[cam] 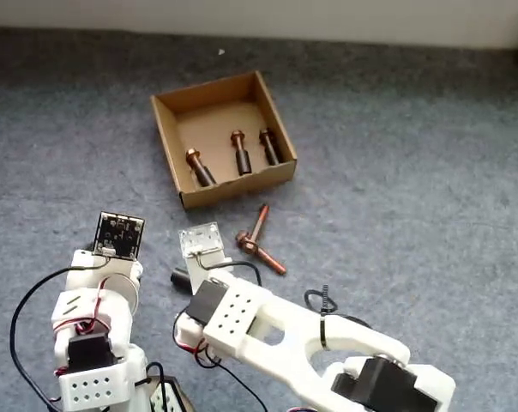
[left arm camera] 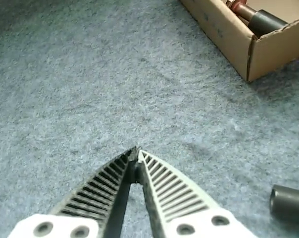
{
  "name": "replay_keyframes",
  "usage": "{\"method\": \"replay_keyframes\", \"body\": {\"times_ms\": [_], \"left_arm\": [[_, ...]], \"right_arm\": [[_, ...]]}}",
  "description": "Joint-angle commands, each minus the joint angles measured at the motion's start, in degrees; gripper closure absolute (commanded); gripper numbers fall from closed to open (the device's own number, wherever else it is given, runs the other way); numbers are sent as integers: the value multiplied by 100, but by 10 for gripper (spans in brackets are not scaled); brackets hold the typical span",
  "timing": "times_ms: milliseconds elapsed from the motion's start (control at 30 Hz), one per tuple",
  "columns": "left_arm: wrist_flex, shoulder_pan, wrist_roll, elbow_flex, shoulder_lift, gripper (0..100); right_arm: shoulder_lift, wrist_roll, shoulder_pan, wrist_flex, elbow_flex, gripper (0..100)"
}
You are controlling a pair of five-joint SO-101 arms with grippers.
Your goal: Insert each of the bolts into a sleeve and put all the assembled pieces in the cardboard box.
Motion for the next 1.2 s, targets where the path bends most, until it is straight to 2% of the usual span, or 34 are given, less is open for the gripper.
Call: {"method": "replay_keyframes", "body": {"times_ms": [0,167,333,867,967,1100,1167], "left_arm": [[-105,-40,-35,-207,-22,993],[-105,-40,-35,-207,-22,993],[-105,-40,-35,-207,-22,993],[-105,-40,-35,-189,-22,993],[-105,-40,-35,-189,-22,993],[-105,-40,-35,-180,-22,993],[-105,-40,-35,-180,-22,993]], "right_arm": [[-31,-79,-66,-426,-215,824],[-13,-281,-57,-716,-136,824],[-13,-273,-66,-1191,541,824],[-13,-70,-92,-1235,1165,830],[-13,18,-92,-1235,1262,874],[-13,308,-40,-1226,1270,998],[-22,308,127,-1218,1279,988]]}}
